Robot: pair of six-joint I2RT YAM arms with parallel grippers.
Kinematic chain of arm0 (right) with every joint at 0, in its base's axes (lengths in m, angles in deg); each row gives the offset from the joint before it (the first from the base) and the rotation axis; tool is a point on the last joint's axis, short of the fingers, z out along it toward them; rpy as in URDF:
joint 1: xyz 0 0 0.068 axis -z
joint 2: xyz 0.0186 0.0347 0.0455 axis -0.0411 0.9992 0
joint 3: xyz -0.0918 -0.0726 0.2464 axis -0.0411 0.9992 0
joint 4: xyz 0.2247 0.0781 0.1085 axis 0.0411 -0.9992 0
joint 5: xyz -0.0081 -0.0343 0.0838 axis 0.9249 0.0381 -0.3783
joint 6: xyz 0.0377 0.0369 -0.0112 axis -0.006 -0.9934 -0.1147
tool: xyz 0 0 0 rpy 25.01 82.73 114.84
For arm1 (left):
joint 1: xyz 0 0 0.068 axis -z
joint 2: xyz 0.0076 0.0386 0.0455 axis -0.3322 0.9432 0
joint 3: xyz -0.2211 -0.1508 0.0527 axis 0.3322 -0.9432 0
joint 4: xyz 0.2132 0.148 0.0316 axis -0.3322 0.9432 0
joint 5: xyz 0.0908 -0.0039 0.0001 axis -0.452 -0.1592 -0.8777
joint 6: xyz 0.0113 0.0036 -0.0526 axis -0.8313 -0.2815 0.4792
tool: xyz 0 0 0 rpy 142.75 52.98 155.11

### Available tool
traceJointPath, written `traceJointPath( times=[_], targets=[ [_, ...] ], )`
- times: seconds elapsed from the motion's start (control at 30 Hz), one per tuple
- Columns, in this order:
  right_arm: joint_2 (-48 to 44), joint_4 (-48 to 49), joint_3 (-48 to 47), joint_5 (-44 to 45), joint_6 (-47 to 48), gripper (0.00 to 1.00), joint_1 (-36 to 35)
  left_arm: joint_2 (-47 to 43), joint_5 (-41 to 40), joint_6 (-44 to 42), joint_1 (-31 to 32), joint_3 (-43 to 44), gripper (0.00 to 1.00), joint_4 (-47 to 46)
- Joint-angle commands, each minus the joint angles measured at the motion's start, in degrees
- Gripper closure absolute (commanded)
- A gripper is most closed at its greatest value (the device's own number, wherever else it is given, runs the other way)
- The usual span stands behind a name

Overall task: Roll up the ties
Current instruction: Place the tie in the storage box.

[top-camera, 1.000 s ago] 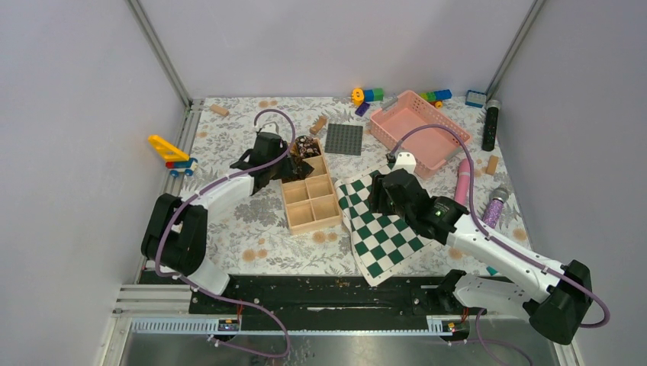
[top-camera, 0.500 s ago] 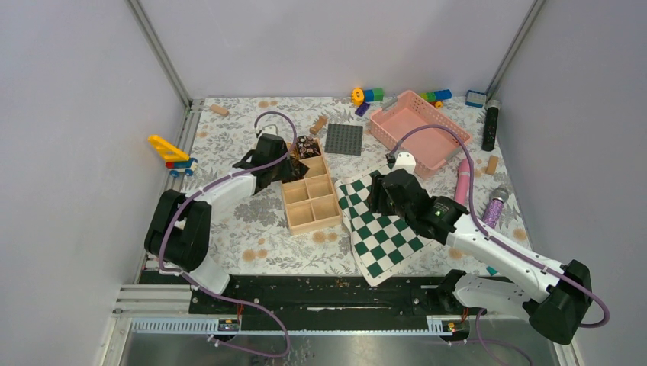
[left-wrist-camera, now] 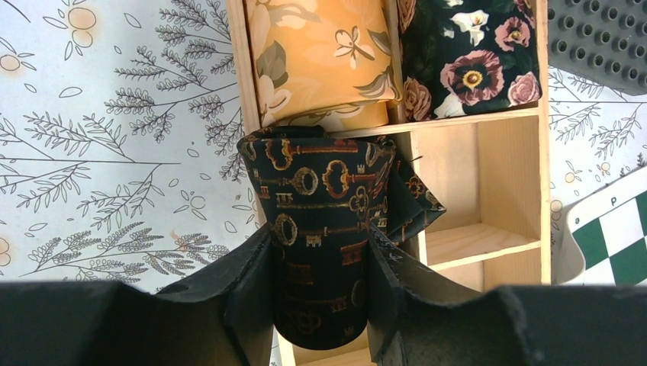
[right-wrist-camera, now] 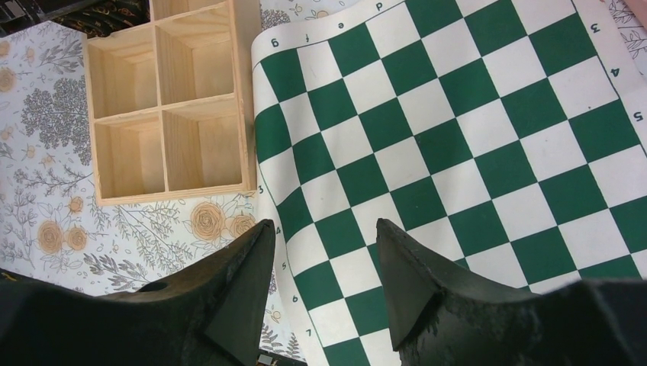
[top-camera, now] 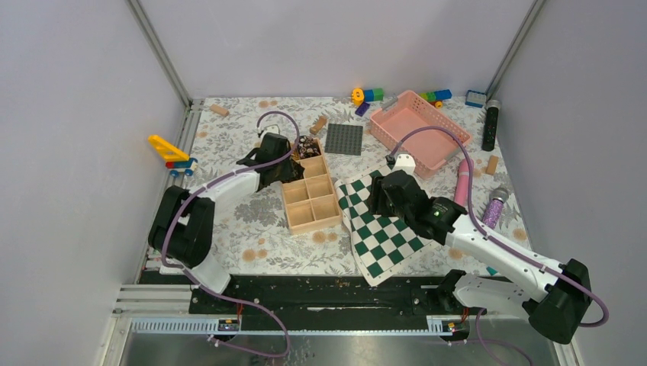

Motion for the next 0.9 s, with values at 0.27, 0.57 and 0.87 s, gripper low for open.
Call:
traceJointPath(
  times=[0.27, 0.57, 0.87],
  targets=[
    [-2.4, 1.0, 1.1, 1.2, -0.2, 0.41, 0.5, 7.4, -8.7, 0.5, 3.8, 10.2, 0.79, 9.0],
    [-3.1, 1.0, 1.4, 1.5, 0.2, 0.41, 0.5, 8.2, -11.6, 1.7, 5.2, 11.3, 0.57, 12.1],
    [-3.5, 1.0, 0.5, 1.4, 0.5, 0.41, 0.8, 6.5, -11.2, 1.8, 5.3, 12.3, 0.39, 13.6]
  ],
)
